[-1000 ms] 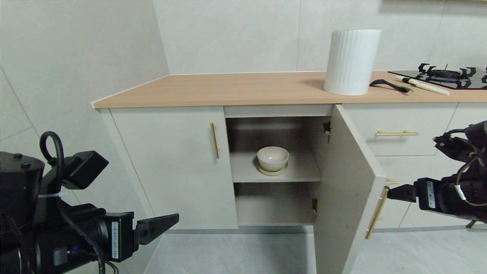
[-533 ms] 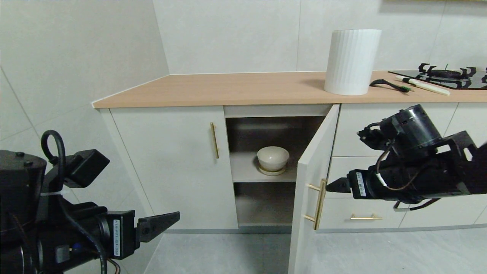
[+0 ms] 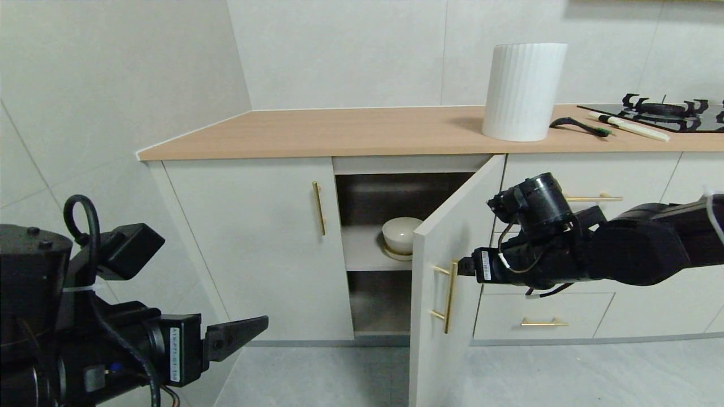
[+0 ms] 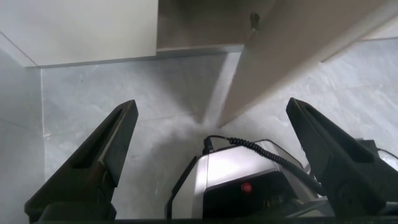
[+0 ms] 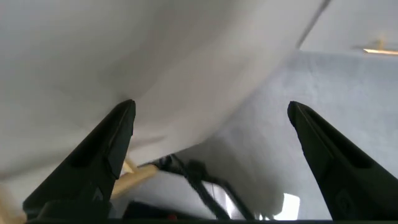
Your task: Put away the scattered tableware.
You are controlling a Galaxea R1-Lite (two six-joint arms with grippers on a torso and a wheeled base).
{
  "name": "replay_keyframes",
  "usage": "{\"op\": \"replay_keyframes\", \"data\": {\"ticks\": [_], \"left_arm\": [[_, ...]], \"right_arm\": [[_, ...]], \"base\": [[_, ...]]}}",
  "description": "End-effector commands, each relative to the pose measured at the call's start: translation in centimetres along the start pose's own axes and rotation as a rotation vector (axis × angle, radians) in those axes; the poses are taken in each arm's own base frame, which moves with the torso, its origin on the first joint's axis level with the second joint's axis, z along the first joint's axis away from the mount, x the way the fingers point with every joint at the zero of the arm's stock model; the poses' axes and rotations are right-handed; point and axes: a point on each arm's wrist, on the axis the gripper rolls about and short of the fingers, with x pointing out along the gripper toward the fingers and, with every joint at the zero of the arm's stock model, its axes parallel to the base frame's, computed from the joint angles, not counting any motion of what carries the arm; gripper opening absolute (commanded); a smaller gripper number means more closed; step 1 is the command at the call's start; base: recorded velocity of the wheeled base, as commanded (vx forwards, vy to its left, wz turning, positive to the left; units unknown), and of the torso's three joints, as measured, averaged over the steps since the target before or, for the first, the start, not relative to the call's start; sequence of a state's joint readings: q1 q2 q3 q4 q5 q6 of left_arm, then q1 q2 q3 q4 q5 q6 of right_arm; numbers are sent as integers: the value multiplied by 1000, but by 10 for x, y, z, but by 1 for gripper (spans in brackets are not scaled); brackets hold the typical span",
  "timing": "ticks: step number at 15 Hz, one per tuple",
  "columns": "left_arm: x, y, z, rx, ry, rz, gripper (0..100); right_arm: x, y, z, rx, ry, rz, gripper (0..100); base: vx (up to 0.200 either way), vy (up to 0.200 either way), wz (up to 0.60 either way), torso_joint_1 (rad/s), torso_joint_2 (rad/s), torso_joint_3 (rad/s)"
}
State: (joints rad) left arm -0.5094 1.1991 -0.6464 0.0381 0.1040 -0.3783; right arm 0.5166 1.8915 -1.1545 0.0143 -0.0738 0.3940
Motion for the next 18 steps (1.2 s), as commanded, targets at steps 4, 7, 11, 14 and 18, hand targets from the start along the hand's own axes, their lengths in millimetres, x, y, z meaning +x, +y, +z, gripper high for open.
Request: {"op": "replay_keyframes", "data": {"ticks": [4, 7, 11, 14, 18], "left_arm": [[1, 0, 0, 0, 4, 2, 100], [1, 0, 0, 0, 1, 4, 100], [1, 1, -1, 1, 2, 7, 100], [1, 2, 0, -3, 1, 15, 100], [1, 2, 1, -6, -4, 15, 100]], "right_arm": [[28, -1, -12, 43, -58, 20, 100], [36, 0, -13, 51, -111, 43, 100], [37, 3, -10, 99, -146, 64, 100], [39, 8, -11, 120, -176, 67, 100], [40, 22, -9, 194, -216, 130, 100]], "base": [[0, 0, 0, 0, 0, 0], [0, 0, 0, 0, 0, 0], [50, 0, 0, -2, 2, 1], [200, 0, 0, -4, 4, 1], [150, 0, 0, 4, 3, -1]]}}
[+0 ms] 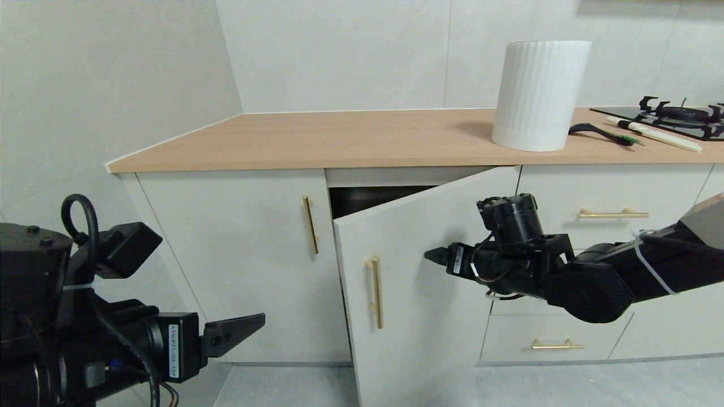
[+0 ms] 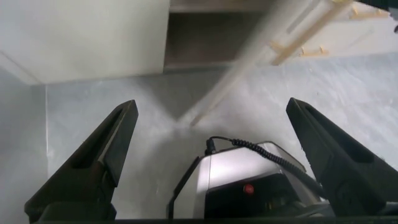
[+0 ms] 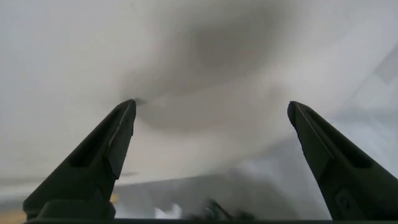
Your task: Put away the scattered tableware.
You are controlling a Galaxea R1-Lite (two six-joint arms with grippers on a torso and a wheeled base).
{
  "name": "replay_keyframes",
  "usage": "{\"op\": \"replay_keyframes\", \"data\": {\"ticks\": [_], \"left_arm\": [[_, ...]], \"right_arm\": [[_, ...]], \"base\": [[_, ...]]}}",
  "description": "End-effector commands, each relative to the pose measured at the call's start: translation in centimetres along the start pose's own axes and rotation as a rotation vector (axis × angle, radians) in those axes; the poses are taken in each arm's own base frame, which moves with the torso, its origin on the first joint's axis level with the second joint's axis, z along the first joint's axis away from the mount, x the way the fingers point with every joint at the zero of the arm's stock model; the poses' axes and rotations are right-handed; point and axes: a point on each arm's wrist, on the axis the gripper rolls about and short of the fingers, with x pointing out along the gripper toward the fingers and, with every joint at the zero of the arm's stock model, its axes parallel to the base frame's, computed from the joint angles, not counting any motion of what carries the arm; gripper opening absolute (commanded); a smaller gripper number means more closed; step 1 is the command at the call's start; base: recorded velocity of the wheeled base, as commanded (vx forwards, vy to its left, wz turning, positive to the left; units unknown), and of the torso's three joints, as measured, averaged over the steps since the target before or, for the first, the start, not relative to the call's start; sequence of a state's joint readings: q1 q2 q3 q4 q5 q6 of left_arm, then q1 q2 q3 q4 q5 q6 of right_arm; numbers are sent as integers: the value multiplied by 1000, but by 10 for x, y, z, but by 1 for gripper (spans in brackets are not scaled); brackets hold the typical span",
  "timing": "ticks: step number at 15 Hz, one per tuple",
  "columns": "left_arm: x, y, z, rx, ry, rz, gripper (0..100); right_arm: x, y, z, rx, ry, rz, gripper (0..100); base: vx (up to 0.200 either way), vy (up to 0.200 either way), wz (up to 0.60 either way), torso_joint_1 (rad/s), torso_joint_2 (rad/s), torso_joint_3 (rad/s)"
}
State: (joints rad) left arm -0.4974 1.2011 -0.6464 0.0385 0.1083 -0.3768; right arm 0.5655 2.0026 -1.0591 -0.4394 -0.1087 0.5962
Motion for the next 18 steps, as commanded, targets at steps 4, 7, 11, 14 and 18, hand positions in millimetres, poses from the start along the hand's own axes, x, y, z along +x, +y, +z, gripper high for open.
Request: {"op": "replay_keyframes", "data": {"ticks": [4, 7, 11, 14, 18], "left_arm": [[0, 0, 0, -2, 0, 1, 100], [1, 0, 0, -2, 3, 2, 100], [3, 0, -1, 0, 10, 5, 100], [3, 0, -1, 1, 12, 4, 100], [3, 0, -1, 1, 12, 4, 100]], "right_arm": [[16, 4, -3, 50, -84, 42, 100], [29, 6, 0, 84, -127, 5, 100], [50, 6, 3, 128, -198, -67, 100], [63, 4, 6, 145, -244, -113, 100], [81, -3, 11, 161, -312, -187, 100]], "base": [[0, 0, 0, 0, 0, 0], [0, 0, 0, 0, 0, 0], [0, 0, 0, 0, 0, 0], [0, 0, 0, 0, 0, 0], [0, 0, 0, 0, 0, 0]]}}
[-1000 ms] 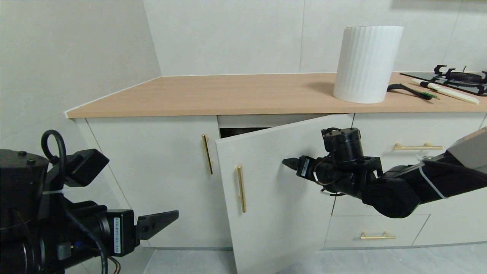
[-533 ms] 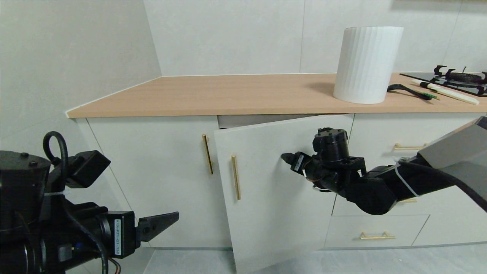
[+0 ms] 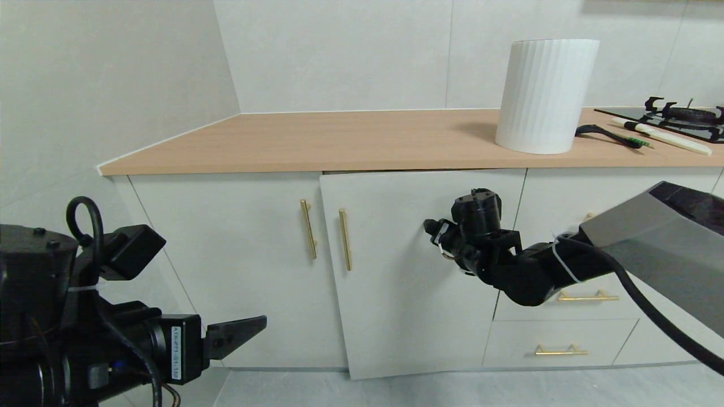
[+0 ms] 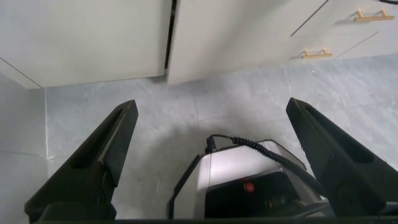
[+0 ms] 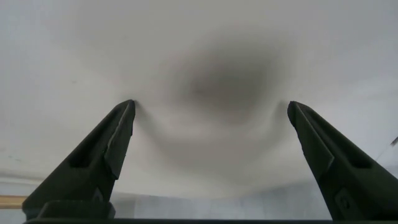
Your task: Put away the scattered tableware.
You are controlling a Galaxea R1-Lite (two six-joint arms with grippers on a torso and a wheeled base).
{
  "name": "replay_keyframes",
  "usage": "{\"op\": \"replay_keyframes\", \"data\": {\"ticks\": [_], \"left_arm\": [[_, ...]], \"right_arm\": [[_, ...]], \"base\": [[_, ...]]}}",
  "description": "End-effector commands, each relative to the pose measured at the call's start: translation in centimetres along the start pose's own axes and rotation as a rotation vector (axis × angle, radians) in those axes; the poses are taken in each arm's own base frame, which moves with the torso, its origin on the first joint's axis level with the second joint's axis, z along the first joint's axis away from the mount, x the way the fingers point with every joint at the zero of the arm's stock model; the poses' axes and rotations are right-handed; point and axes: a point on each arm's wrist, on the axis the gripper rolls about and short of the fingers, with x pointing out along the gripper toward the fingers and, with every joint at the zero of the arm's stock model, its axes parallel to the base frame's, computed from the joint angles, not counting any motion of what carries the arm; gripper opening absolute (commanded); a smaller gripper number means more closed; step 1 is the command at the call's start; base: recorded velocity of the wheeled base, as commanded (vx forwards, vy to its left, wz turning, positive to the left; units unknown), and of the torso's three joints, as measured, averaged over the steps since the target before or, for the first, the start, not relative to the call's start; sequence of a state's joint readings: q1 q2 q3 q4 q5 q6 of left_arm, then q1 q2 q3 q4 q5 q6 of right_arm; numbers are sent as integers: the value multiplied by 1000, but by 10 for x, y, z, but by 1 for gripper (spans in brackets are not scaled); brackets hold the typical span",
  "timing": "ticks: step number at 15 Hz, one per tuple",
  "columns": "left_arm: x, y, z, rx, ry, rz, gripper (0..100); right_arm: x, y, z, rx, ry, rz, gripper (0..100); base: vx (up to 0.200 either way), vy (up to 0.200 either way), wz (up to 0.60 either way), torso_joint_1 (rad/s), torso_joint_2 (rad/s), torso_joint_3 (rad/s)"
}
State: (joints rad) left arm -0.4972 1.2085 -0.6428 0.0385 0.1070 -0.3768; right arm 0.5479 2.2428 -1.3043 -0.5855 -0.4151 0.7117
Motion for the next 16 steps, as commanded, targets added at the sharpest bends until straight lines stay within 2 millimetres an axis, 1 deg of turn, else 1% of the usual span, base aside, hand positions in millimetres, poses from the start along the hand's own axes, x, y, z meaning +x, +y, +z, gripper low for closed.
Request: {"op": "replay_keyframes", "data": {"ticks": [1, 5, 8, 10, 12, 14, 15, 16], "left_arm": [[0, 0, 0, 0, 1, 1, 100], [1, 0, 0, 1, 3, 0, 100], [2, 0, -1, 0, 7, 3, 100], [2, 0, -1, 0, 7, 3, 100], [1, 0, 0, 1, 4, 2, 100], [-1, 0, 0, 2, -1, 0, 100], [-1, 0, 0, 2, -3, -1, 100], [-2, 0, 0, 2, -6, -2, 100]], "right_arm": [[16, -4, -6, 0, -25, -38, 100], [26, -7, -4, 8, -61, -70, 100], [24, -6, -2, 10, -63, -66, 100], [18, -4, 2, 11, -65, -61, 100], [-6, -2, 12, 9, -36, -23, 100], [-53, -3, 30, 4, 64, 114, 100], [-67, -4, 36, 3, 94, 159, 100], [-99, -8, 49, -9, 147, 262, 100]], "base": [[0, 0, 0, 0, 0, 0], [0, 0, 0, 0, 0, 0], [0, 0, 0, 0, 0, 0], [0, 0, 0, 0, 0, 0], [0, 0, 0, 0, 0, 0], [0, 0, 0, 0, 0, 0], [0, 0, 0, 0, 0, 0], [0, 0, 0, 0, 0, 0]]}}
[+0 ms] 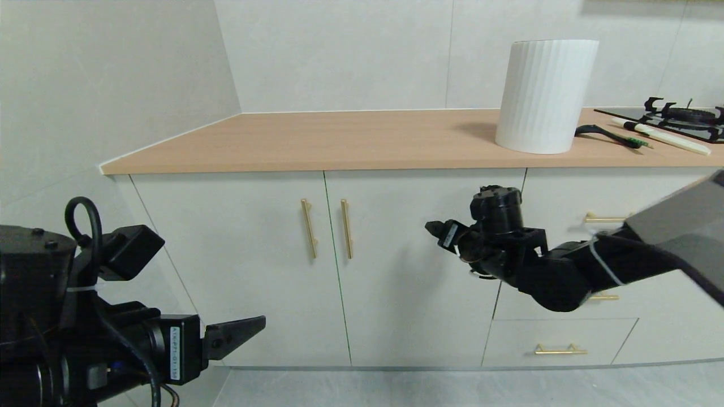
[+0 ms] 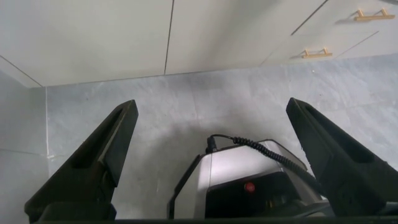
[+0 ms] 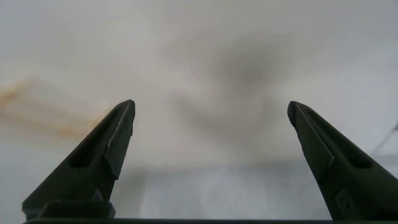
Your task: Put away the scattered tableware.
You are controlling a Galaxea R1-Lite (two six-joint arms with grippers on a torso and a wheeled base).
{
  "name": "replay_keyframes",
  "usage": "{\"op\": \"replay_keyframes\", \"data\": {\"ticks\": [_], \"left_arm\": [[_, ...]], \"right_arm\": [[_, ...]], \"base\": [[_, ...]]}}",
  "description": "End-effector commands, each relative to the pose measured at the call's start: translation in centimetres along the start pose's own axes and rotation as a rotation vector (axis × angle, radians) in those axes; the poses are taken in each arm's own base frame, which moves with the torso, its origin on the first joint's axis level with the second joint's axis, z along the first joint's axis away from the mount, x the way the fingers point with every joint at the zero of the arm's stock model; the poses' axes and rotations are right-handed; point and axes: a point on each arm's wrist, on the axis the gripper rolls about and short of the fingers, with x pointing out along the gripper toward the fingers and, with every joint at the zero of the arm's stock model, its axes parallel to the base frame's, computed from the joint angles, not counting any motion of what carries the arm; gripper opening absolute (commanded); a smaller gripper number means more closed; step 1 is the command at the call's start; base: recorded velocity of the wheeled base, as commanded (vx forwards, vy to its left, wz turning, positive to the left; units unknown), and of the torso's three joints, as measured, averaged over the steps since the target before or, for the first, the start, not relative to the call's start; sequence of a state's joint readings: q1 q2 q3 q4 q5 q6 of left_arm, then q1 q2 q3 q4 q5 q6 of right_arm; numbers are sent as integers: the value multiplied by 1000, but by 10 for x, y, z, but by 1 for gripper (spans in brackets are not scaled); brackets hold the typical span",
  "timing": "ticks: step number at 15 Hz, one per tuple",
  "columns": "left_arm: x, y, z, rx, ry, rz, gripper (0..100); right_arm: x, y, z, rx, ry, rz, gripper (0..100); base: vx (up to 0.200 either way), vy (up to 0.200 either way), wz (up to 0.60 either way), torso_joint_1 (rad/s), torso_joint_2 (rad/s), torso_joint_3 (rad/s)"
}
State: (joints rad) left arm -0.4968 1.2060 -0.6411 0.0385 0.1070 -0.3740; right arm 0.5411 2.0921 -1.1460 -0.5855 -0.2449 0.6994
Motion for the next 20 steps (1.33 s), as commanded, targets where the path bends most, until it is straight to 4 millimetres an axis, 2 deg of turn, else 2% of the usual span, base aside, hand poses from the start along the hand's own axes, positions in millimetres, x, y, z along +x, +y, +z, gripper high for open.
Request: {"op": "replay_keyframes", "data": {"ticks": [1, 3, 5, 6, 7, 8, 9, 10, 11, 12, 13, 14, 15, 16, 18, 20], "left_arm": [[-5, 0, 1, -1, -19, -7, 100], [-17, 0, 5, -6, -73, -28, 100], [-34, 1, 8, -11, -172, -68, 100], [-40, 1, 10, -15, -209, -82, 100], [-57, 2, 12, -22, -295, -115, 100], [-59, 2, 12, -22, -308, -120, 100], [-74, 8, 4, -10, -355, -122, 100], [-83, 17, -7, 1, -390, -95, 100], [-90, 23, -18, 16, -415, -79, 100], [-95, 26, -24, 22, -436, -74, 100], [-114, 35, -44, 43, -516, -67, 100], [-119, 37, -49, 52, -540, -64, 100], [-131, 43, -67, 93, -618, -6, 100], [-140, 47, -81, 136, -669, 57, 100], [-154, 52, -106, 194, -712, 116, 100], [-159, 52, -121, 188, -742, 175, 100]], "right_arm": [[-87, 2, 29, -51, 58, 194, 100], [-117, -9, 32, -180, 29, 189, 100], [-160, -16, 48, -199, -62, 182, 100], [-174, -18, 49, -198, -79, 184, 100], [-211, -31, 45, -242, -113, 201, 100], [-219, -34, 45, -258, -125, 204, 100], [-255, -54, 38, -315, -183, 191, 100], [-280, -69, 32, -336, -245, 160, 100], [-298, -79, 29, -347, -310, 130, 100], [-307, -86, 27, -348, -340, 109, 100], [-337, -102, 21, -371, -410, 73, 100], [-344, -106, 19, -372, -419, 62, 100], [-367, -121, 7, -368, -427, 5, 100], [-380, -130, -3, -362, -450, -50, 100], [-398, -140, -18, -361, -493, -109, 100], [-414, -148, -33, -413, -544, -147, 100]], "base": [[0, 0, 0, 0, 0, 0], [0, 0, 0, 0, 0, 0], [0, 0, 0, 0, 0, 0], [0, 0, 0, 0, 0, 0], [0, 0, 0, 0, 0, 0], [0, 0, 0, 0, 0, 0], [0, 0, 0, 0, 0, 0], [0, 0, 0, 0, 0, 0], [0, 0, 0, 0, 0, 0], [0, 0, 0, 0, 0, 0], [0, 0, 0, 0, 0, 0], [0, 0, 0, 0, 0, 0], [0, 0, 0, 0, 0, 0], [0, 0, 0, 0, 0, 0], [0, 0, 0, 0, 0, 0], [0, 0, 0, 0, 0, 0]]}}
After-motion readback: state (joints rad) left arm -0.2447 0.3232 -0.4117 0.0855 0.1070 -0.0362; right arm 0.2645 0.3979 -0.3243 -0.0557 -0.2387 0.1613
